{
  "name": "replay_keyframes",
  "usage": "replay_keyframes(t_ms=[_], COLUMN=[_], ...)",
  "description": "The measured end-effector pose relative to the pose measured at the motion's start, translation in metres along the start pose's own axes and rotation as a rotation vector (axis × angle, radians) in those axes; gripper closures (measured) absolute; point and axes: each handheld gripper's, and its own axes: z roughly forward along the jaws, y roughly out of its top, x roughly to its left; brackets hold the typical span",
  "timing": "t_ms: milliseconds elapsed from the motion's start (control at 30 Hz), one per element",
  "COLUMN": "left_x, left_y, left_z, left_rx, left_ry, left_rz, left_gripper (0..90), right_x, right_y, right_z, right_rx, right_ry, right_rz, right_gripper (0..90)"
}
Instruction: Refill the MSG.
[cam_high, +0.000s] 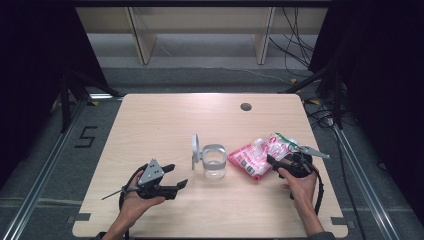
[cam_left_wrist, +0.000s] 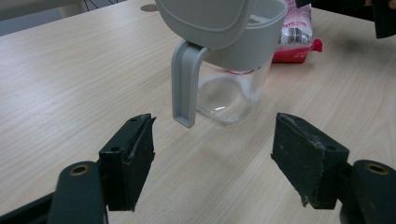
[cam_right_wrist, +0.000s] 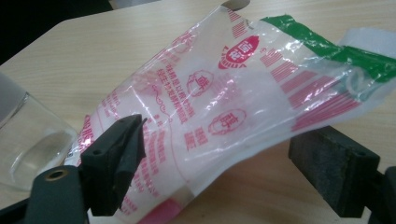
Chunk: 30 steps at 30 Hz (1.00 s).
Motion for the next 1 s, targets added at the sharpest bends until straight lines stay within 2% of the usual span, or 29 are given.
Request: replay_keyframes(t_ms=[67, 133, 167, 200, 233, 267, 300, 333, 367, 400, 433, 467, 567, 600, 667, 733, 767, 800, 833, 900, 933, 967, 1000], left_x=[-0.002, -0.001, -0.002, -0.002, -0.002, -0.002, -0.002, -0.002, -0.002, -0.001, -0.003, -0.003, -0.003, -0.003, -0.003, -0.003, -0.003, -0.003, -0.003, -0.003, -0.002, -0.003, -0.003], left_y=[-0.001, -0.001, -0.001, -0.001, -0.001, -0.001, -0.001, -0.001, -0.001, -0.001, -0.001, -0.001, -0.001, -0.001, -0.001, -0.001, -0.001, -0.001, -0.001, -0.001, -0.001, -0.001, -0.001], left_z=[0.0, 0.0, 0.0, 0.0, 0.0, 0.0, 0.0, 0.0, 0.0, 0.0, 0.001, 0.001, 0.001, 0.001, 0.001, 0.001, 0.001, 0.001, 0.001, 0.001, 0.0, 0.001, 0.001], left_rx=[0.002, -0.002, -0.001, 0.002, 0.002, 0.001, 0.0, -0.001, -0.005, -0.004, -0.005, -0.005, -0.004, -0.004, -0.006, -0.007, -0.006, -0.006, -0.006, -0.008, -0.002, -0.009, -0.009], left_ry=[0.008, 0.004, 0.006, 0.007, 0.008, 0.008, 0.007, 0.007, 0.007, 0.006, 0.006, 0.007, 0.006, 0.006, 0.005, 0.003, 0.006, 0.006, 0.006, 0.003, 0.004, 0.003, 0.004], left_rz=[-0.027, -0.024, -0.025, -0.022, -0.023, -0.023, -0.021, -0.018, -0.018, -0.006, -0.036, -0.03, -0.033, -0.034, -0.033, -0.034, -0.034, -0.034, -0.034, -0.034, -0.026, -0.034, -0.033], left_gripper=[28.7, 28.8, 28.7, 28.8, 28.8, 28.7, 28.8, 28.7, 28.7, 28.7, 28.8, 28.7, 28.8, 28.8, 28.7, 28.8, 28.8, 28.8, 28.7, 28.8, 28.7, 28.8, 28.8], right_x=[0.0, 0.004, 0.0, 0.006, 0.002, 0.002, 0.002, 0.003, 0.003, 0.006, 0.006, 0.001, 0.0, -0.001, -0.003, -0.003, -0.004, -0.003, -0.003, -0.003, 0.002, -0.004, -0.003], right_y=[0.002, 0.003, 0.004, 0.004, 0.005, 0.006, 0.006, 0.007, 0.007, 0.006, 0.006, 0.006, 0.007, 0.008, 0.007, 0.008, 0.007, 0.008, 0.007, 0.007, 0.006, 0.007, 0.006], right_z=[0.003, 0.006, 0.009, 0.009, 0.014, 0.015, 0.018, 0.018, 0.019, 0.019, 0.019, 0.022, 0.022, 0.022, 0.025, 0.025, 0.027, 0.027, 0.029, 0.03, 0.03, 0.031, 0.032], right_rx=[0.019, 0.027, 0.016, 0.047, 0.033, 0.042, 0.027, 0.047, 0.04, 0.048, 0.056, 0.018, 0.022, 0.029, 0.003, 0.02, -0.004, 0.015, 0.0, 0.018, 0.024, 0.017, -0.002], right_ry=[-0.01, -0.02, -0.007, -0.018, -0.009, -0.014, -0.011, -0.019, -0.016, -0.011, -0.007, -0.018, -0.008, -0.019, -0.01, -0.017, 0.002, -0.013, 0.001, -0.011, -0.023, -0.02, 0.0], right_rz=[-0.003, 0.016, -0.024, 0.034, -0.031, -0.034, -0.033, -0.045, -0.038, 0.003, 0.01, -0.047, -0.031, -0.026, -0.009, -0.001, 0.008, 0.012, 0.018, 0.018, 0.07, 0.007, 0.027], right_gripper=[20.3, 21.9, 22.8, 23.9, 25.4, 26.2, 27.7, 32.4, 35.1, 36.9, 39.7, 42.4, 46.4, 46.8, 47.1, 47.1, 47.0, 46.9, 46.8, 46.9, 47.5, 48.0, 49.1])
